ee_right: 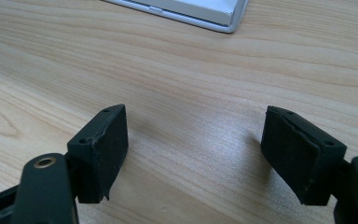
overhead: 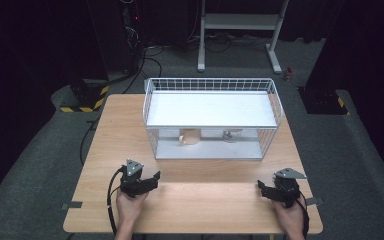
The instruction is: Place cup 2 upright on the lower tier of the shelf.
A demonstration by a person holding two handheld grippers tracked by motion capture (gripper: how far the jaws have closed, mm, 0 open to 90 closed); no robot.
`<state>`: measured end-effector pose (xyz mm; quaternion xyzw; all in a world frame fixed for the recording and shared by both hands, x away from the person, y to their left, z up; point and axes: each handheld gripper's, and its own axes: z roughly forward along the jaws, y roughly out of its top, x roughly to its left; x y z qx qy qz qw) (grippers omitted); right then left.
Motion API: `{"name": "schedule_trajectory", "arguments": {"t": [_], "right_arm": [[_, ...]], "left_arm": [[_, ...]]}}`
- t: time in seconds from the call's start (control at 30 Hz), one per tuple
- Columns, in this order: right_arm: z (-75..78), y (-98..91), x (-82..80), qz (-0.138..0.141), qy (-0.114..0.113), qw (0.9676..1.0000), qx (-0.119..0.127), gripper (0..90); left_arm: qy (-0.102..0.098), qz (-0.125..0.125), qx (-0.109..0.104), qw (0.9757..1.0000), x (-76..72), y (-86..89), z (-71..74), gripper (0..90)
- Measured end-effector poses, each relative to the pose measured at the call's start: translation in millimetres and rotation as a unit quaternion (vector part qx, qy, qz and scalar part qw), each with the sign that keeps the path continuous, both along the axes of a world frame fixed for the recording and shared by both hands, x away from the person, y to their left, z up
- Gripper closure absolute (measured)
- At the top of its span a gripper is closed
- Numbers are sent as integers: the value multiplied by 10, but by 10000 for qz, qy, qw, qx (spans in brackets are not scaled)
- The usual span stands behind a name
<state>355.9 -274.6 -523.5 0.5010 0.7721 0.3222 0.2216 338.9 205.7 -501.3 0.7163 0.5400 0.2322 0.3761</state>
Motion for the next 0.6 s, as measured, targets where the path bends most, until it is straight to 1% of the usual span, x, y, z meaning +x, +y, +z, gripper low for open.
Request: {"name": "schedule_trajectory", "arguments": {"t": [0.13,0.27,0.4,0.43,0.5,0.6], "right_arm": [[0,0,0,2,-1,10000,-1,230],[0,-1,1,8,-6,10000,-6,230],[0,-1,1,10,-6,10000,-7,230],[0,0,0,2,-2,10000,-2,230],[0,-1,1,10,-7,10000,-7,230],[0,0,0,1,-2,10000,-2,230]], "left_arm": [[66,74,35,9999,5,6,-41,257],[103,109,119,9998,14,17,-83,257],[158,159,143,9996,19,23,-123,257],[154,164,207,9995,22,26,-131,258],[186,195,239,9994,24,17,-149,258],[196,233,400,9987,33,4,-176,258]]}}
